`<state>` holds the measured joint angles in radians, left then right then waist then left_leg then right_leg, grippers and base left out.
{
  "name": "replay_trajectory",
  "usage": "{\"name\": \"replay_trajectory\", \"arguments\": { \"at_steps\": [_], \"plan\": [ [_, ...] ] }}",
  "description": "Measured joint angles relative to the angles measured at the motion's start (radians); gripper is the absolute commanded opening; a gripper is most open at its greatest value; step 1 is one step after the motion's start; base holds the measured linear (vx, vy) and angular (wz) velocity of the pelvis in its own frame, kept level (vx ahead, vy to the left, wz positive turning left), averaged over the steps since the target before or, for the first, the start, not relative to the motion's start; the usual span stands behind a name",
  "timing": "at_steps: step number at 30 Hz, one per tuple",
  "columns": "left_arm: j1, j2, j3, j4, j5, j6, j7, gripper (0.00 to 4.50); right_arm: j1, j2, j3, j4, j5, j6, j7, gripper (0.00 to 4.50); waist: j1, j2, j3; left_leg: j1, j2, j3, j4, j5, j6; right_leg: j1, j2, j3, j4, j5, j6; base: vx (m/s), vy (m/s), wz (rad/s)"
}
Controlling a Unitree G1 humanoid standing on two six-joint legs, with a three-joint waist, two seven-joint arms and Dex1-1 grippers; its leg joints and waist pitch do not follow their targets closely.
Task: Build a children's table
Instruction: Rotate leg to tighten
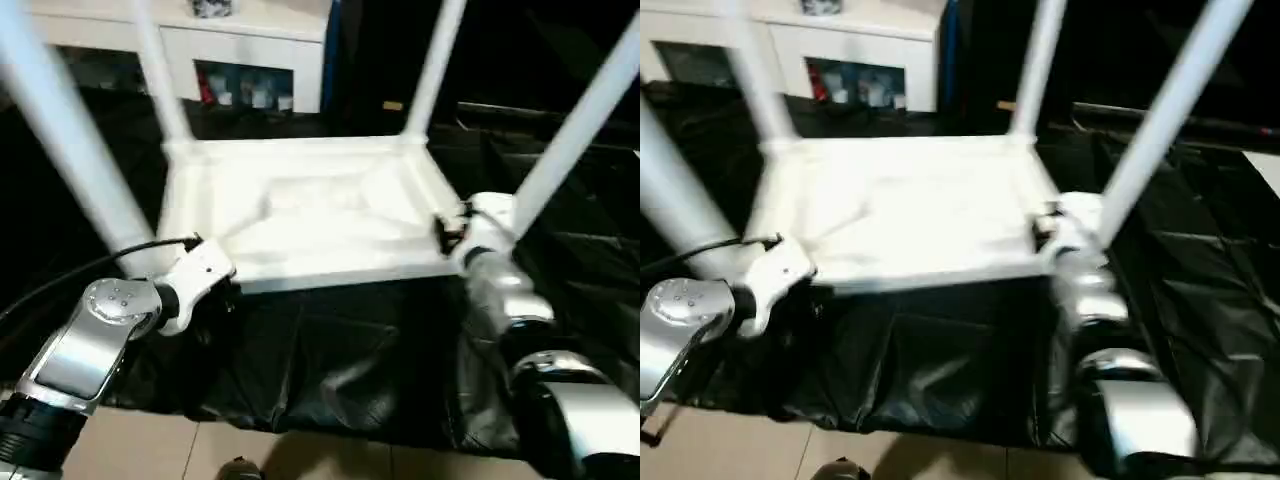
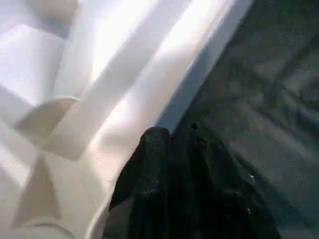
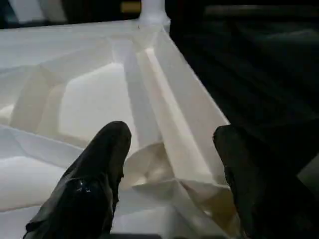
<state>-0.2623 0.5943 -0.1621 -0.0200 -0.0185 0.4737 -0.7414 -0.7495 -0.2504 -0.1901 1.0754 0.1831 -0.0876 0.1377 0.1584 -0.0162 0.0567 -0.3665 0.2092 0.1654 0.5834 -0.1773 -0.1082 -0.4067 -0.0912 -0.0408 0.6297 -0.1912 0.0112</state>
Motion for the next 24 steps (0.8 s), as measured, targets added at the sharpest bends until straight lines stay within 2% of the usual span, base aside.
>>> {"name": "replay_trajectory", "arguments": {
  "at_steps": [3,5,7,8,10,14,15,17,19,20,21,22,24],
  "plan": [
    [0.033,-0.065,0.043,-0.017,-0.023,-0.037,0.059,0.97,0.029,0.011,0.014,-0.058,-0.001,-0.007,0.081,3.10,-0.016,0.007,-0.001,-0.003,0.000,-0.001,0.004,0.000,0.000,-0.001,0.000,0.000,-0.001,0.000,0.001,0.000,0.000,0.00],
    [0.088,-0.128,0.093,-0.057,-0.049,-0.077,0.119,0.97,0.112,0.021,0.055,-0.184,0.001,-0.005,0.165,3.10,-0.019,0.008,-0.002,-0.003,0.001,-0.001,0.004,0.000,0.001,-0.001,0.001,0.000,-0.002,-0.001,0.001,0.000,0.000,0.00],
    [0.129,-0.161,0.116,-0.070,-0.065,-0.108,0.165,1.23,0.188,0.034,0.094,-0.294,0.016,0.021,0.233,3.10,-0.019,0.009,-0.002,-0.004,0.001,-0.001,0.004,-0.001,0.001,-0.001,0.001,0.000,-0.003,-0.002,0.001,0.000,0.000,0.00],
    [0.164,-0.185,0.137,-0.081,-0.070,-0.134,0.196,1.31,0.248,0.035,0.126,-0.381,0.034,0.052,0.285,3.26,-0.017,0.010,-0.002,-0.005,0.002,-0.002,0.004,-0.001,0.002,-0.001,0.002,0.000,-0.004,-0.002,0.002,0.000,0.000,0.00],
    [0.204,-0.202,0.157,-0.091,-0.074,-0.159,0.227,1.41,0.311,0.031,0.160,-0.476,0.061,0.101,0.331,3.43,-0.017,0.013,-0.001,-0.005,0.002,-0.002,0.003,-0.001,0.002,-0.001,0.002,0.000,-0.006,-0.002,0.002,0.000,0.000,0.00],
    [0.301,-0.265,0.191,-0.123,-0.059,-0.239,0.323,1.78,0.425,0.013,0.202,-0.649,0.081,0.163,0.372,3.76,-0.013,0.017,-0.002,-0.003,0.001,-0.002,0.003,-0.001,0.003,0.001,0.001,0.000,-0.007,-0.002,0.003,0.000,0.000,0.00],
    [0.324,-0.287,0.202,-0.128,-0.048,-0.264,0.354,1.78,0.455,0.009,0.202,-0.691,0.082,0.175,0.375,3.76,-0.012,0.017,-0.002,-0.003,0.001,-0.002,0.002,-0.001,0.003,0.002,0.001,0.000,-0.008,-0.002,0.003,0.000,0.000,0.00],
    [0.360,-0.317,0.216,-0.133,-0.032,-0.303,0.406,2.17,0.504,0.000,0.201,-0.747,0.082,0.205,0.380,4.06,-0.012,0.018,-0.002,-0.003,0.001,-0.003,0.002,-0.002,0.003,0.002,0.002,-0.001,-0.008,-0.006,0.010,0.000,0.000,0.00],
    [0.380,-0.342,0.234,-0.140,-0.020,-0.334,0.456,2.18,0.539,-0.006,0.200,-0.801,0.084,0.231,0.376,4.14,-0.013,0.020,-0.002,-0.003,0.001,-0.004,0.001,-0.002,0.003,0.002,0.002,-0.001,-0.009,-0.006,0.011,0.000,0.000,0.00],
    [0.398,-0.374,0.253,-0.150,-0.005,-0.364,0.506,2.38,0.576,-0.018,0.199,-0.856,0.088,0.258,0.371,4.30,-0.013,0.021,-0.003,-0.003,0.001,-0.005,0.000,-0.002,0.003,0.003,0.002,-0.001,-0.011,-0.005,0.012,0.000,0.000,0.00],
    [0.409,-0.381,0.255,-0.155,-0.002,-0.379,0.525,2.38,0.591,-0.026,0.197,-0.876,0.090,0.275,0.369,4.30,-0.013,0.021,-0.003,-0.002,0.001,-0.005,-0.001,-0.002,0.003,0.004,0.002,-0.001,-0.012,-0.005,0.012,0.000,0.000,0.00],
    [0.412,-0.387,0.256,-0.154,0.003,-0.388,0.542,2.62,0.596,-0.033,0.197,-0.883,0.090,0.287,0.366,4.47,-0.014,0.021,-0.003,-0.002,0.000,-0.006,-0.002,-0.002,0.003,0.004,0.003,-0.001,-0.013,-0.005,0.012,0.000,0.000,0.00],
    [0.411,-0.407,0.264,-0.154,0.008,-0.396,0.577,2.65,0.604,-0.041,0.196,-0.903,0.090,0.307,0.358,4.50,-0.018,0.021,-0.003,-0.003,0.000,-0.007,-0.004,-0.001,0.003,0.004,0.003,-0.001,-0.015,-0.005,0.013,0.000,0.000,0.00]
  ]
}}
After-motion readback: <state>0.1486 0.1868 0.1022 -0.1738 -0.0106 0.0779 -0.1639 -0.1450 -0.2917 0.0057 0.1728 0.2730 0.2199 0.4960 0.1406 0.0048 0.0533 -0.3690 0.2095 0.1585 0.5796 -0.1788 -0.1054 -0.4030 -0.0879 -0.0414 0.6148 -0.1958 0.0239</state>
